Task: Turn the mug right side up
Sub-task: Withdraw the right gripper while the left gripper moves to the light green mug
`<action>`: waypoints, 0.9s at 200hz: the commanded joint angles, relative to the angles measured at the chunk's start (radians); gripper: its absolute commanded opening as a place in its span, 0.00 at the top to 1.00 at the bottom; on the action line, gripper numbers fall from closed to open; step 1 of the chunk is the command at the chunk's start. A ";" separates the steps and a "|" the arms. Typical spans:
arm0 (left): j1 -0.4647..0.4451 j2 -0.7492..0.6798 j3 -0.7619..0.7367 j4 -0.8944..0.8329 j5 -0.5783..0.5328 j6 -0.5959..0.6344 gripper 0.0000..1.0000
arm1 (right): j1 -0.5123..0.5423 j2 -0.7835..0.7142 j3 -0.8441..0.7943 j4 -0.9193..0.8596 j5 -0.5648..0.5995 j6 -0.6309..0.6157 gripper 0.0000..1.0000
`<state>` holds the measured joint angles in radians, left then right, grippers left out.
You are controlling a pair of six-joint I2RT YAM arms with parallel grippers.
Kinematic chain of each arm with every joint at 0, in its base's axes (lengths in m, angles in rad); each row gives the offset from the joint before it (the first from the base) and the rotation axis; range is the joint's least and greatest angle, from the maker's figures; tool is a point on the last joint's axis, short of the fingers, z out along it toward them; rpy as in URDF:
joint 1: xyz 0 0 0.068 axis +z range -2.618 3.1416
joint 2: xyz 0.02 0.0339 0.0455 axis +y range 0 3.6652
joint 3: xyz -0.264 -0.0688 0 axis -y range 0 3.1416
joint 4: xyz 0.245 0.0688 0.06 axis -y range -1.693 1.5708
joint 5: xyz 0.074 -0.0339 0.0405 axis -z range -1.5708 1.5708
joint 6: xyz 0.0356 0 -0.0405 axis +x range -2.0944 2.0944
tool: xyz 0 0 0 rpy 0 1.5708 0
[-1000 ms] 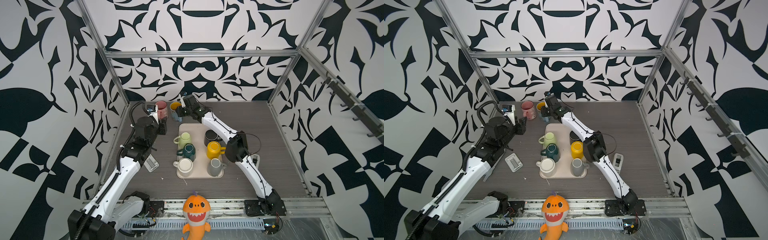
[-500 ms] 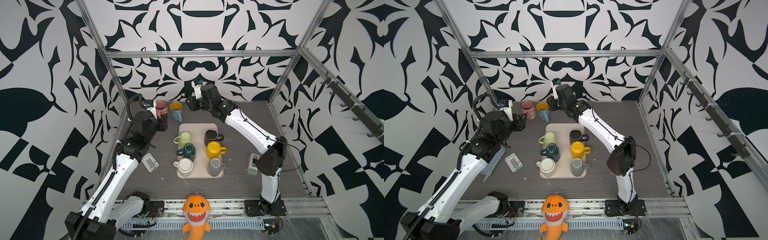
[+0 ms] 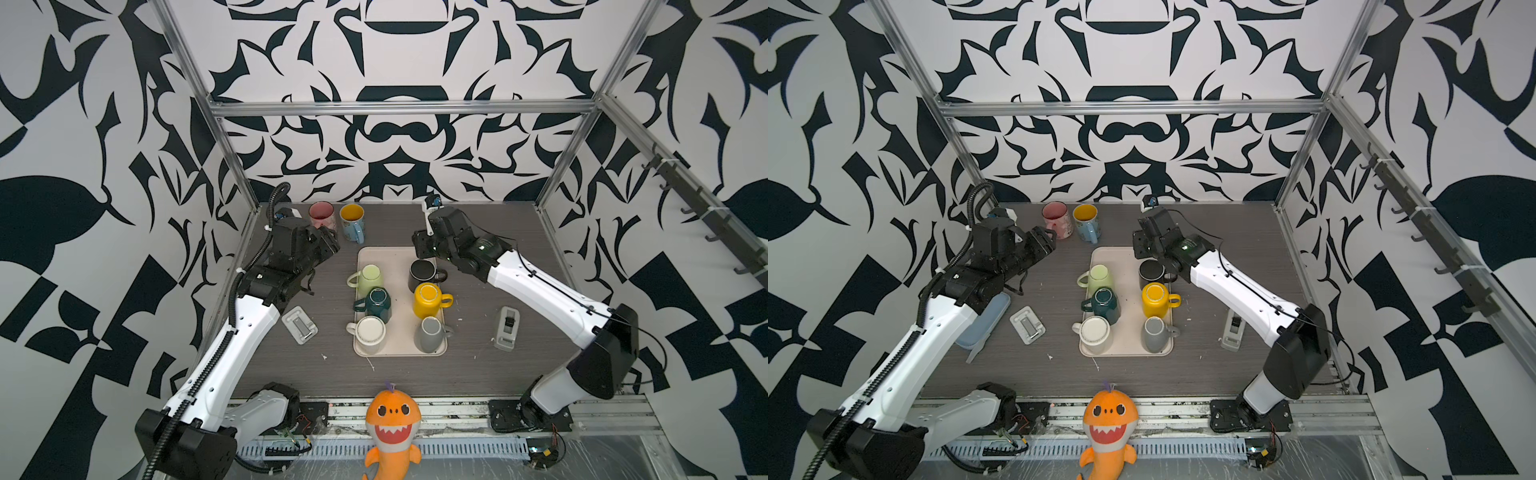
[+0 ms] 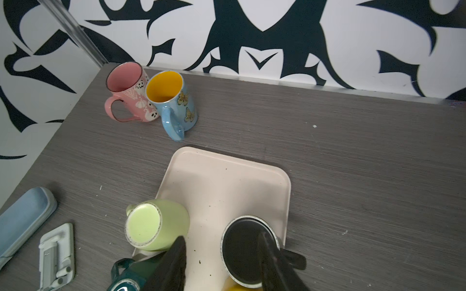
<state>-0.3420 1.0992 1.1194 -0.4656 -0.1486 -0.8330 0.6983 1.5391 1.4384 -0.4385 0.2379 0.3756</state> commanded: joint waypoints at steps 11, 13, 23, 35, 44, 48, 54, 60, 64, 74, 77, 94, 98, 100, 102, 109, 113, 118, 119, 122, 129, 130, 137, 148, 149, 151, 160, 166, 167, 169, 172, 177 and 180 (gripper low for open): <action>0.008 -0.023 -0.070 0.027 -0.010 -0.306 0.33 | 0.006 -0.094 -0.060 0.033 0.101 0.029 0.49; 0.008 -0.023 -0.073 0.027 -0.010 -0.320 0.33 | 0.005 -0.098 -0.063 0.033 0.104 0.029 0.49; 0.009 -0.017 -0.086 0.026 -0.010 -0.383 0.33 | 0.005 -0.112 -0.083 0.037 0.116 0.029 0.48; 0.010 -0.008 -0.101 0.026 -0.002 -0.451 0.33 | 0.004 -0.124 -0.102 0.041 0.129 0.030 0.48; 0.011 0.000 -0.110 0.026 0.007 -0.501 0.34 | 0.003 -0.129 -0.114 0.044 0.133 0.031 0.47; 0.011 0.003 -0.114 0.026 0.013 -0.527 0.34 | 0.002 -0.131 -0.118 0.045 0.134 0.031 0.47; 0.011 0.007 -0.123 0.028 0.020 -0.566 0.35 | 0.001 -0.132 -0.123 0.047 0.133 0.031 0.47; 0.011 0.010 -0.136 0.033 0.026 -0.604 0.35 | 0.000 -0.133 -0.128 0.048 0.133 0.032 0.47; 0.011 0.011 -0.146 0.043 0.032 -0.627 0.35 | -0.002 -0.132 -0.129 0.050 0.132 0.031 0.47; 0.011 0.012 -0.177 0.068 0.042 -0.693 0.37 | -0.005 -0.134 -0.136 0.052 0.129 0.032 0.47; 0.011 0.013 -0.187 0.076 0.045 -0.708 0.37 | -0.005 -0.135 -0.138 0.053 0.129 0.031 0.47; 0.011 0.018 -0.239 0.117 0.056 -0.797 0.38 | -0.011 -0.135 -0.144 0.053 0.126 0.032 0.46; 0.011 0.020 -0.249 0.123 0.058 -0.817 0.38 | -0.012 -0.136 -0.146 0.053 0.124 0.031 0.47; 0.011 0.022 -0.255 0.126 0.061 -0.828 0.38 | -0.014 -0.137 -0.147 0.053 0.122 0.032 0.46; 0.011 0.024 -0.259 0.130 0.063 -0.836 0.38 | -0.015 -0.137 -0.148 0.053 0.122 0.032 0.46; 0.011 0.033 -0.274 0.143 0.073 -0.862 0.38 | -0.018 -0.138 -0.151 0.055 0.119 0.031 0.46; 0.011 0.040 -0.281 0.148 0.079 -0.877 0.38 | -0.021 -0.139 -0.153 0.056 0.117 0.031 0.46; 0.011 0.050 -0.288 0.153 0.089 -0.896 0.38 | -0.023 -0.141 -0.157 0.058 0.115 0.031 0.46; 0.011 0.051 -0.289 0.155 0.091 -0.899 0.38 | -0.023 -0.141 -0.158 0.059 0.115 0.031 0.46; 0.011 0.058 -0.293 0.159 0.099 -0.908 0.38 | -0.025 -0.142 -0.160 0.058 0.115 0.033 0.46; 0.012 0.077 -0.301 0.176 0.115 -0.927 0.38 | -0.028 -0.146 -0.166 0.061 0.111 0.033 0.46; 0.011 0.080 -0.302 0.179 0.118 -0.928 0.38 | -0.029 -0.145 -0.166 0.062 0.110 0.033 0.46; 0.011 0.100 -0.307 0.202 0.135 -0.940 0.38 | -0.035 -0.147 -0.172 0.064 0.107 0.034 0.46; 0.011 0.136 -0.306 0.229 0.164 -0.952 0.38 | -0.044 -0.149 -0.178 0.067 0.098 0.035 0.46; 0.011 0.140 -0.305 0.232 0.165 -0.952 0.38 | -0.044 -0.149 -0.179 0.067 0.097 0.035 0.46; 0.011 0.146 -0.304 0.235 0.171 -0.954 0.38 | -0.046 -0.150 -0.180 0.068 0.096 0.036 0.46; 0.011 0.168 -0.297 0.248 0.186 -0.962 0.38 | -0.053 -0.151 -0.183 0.067 0.089 0.036 0.46; 0.011 0.209 -0.291 0.252 0.193 -0.966 0.38 | -0.058 -0.152 -0.186 0.067 0.086 0.037 0.46; 0.011 0.212 -0.289 0.253 0.194 -0.967 0.38 | -0.058 -0.151 -0.186 0.067 0.084 0.039 0.46; 0.011 0.219 -0.287 0.254 0.198 -0.969 0.38 | -0.060 -0.151 -0.188 0.067 0.083 0.040 0.46; 0.011 0.228 -0.286 0.257 0.200 -0.973 0.38 | -0.062 -0.151 -0.189 0.068 0.081 0.040 0.46; 0.011 0.242 -0.283 0.265 0.208 -0.979 0.39 | -0.065 -0.152 -0.190 0.067 0.077 0.041 0.46; 0.011 0.250 -0.283 0.271 0.215 -0.983 0.38 | -0.067 -0.152 -0.190 0.068 0.075 0.042 0.46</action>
<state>-0.3355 1.2858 0.8223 -0.2504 0.0063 -1.7428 0.6460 1.4265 1.2541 -0.4042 0.3256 0.3992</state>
